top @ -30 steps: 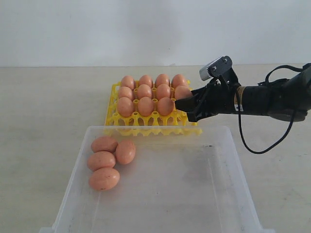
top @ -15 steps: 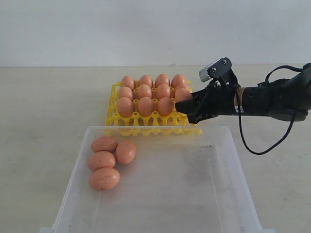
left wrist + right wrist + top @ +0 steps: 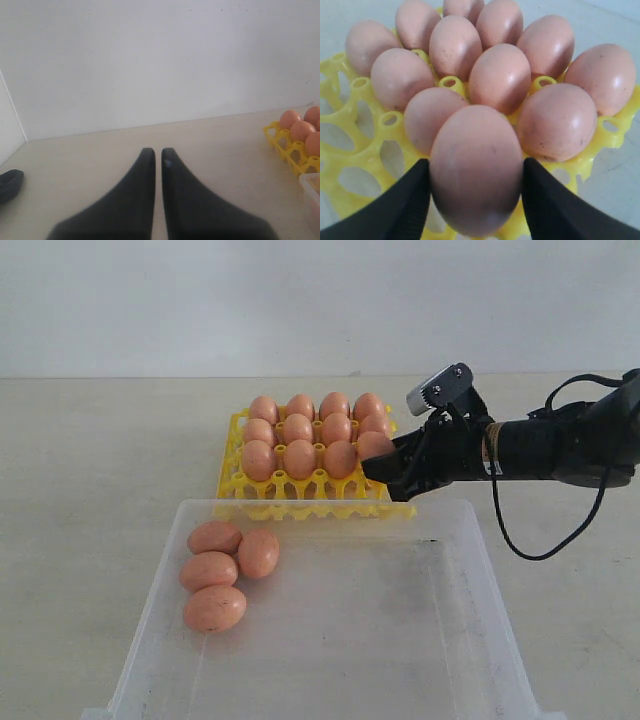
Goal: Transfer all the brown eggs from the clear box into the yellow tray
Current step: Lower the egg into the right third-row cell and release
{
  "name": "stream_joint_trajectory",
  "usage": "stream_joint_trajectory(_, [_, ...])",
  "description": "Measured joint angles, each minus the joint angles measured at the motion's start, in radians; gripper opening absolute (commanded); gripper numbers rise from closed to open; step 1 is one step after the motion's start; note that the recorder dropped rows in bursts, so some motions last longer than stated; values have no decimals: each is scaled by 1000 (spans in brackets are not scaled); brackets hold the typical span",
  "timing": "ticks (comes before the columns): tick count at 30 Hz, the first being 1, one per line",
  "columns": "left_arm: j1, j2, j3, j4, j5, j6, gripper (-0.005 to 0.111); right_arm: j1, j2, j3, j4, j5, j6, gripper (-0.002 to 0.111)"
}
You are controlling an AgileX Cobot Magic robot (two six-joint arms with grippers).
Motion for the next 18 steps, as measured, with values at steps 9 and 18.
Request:
stream_joint_trajectory(9, [0, 0, 0, 0, 0, 0, 4, 0, 0, 0, -13, 27, 28, 57])
stream_joint_trajectory(18, [0, 0, 0, 0, 0, 0, 4, 0, 0, 0, 23, 27, 35, 57])
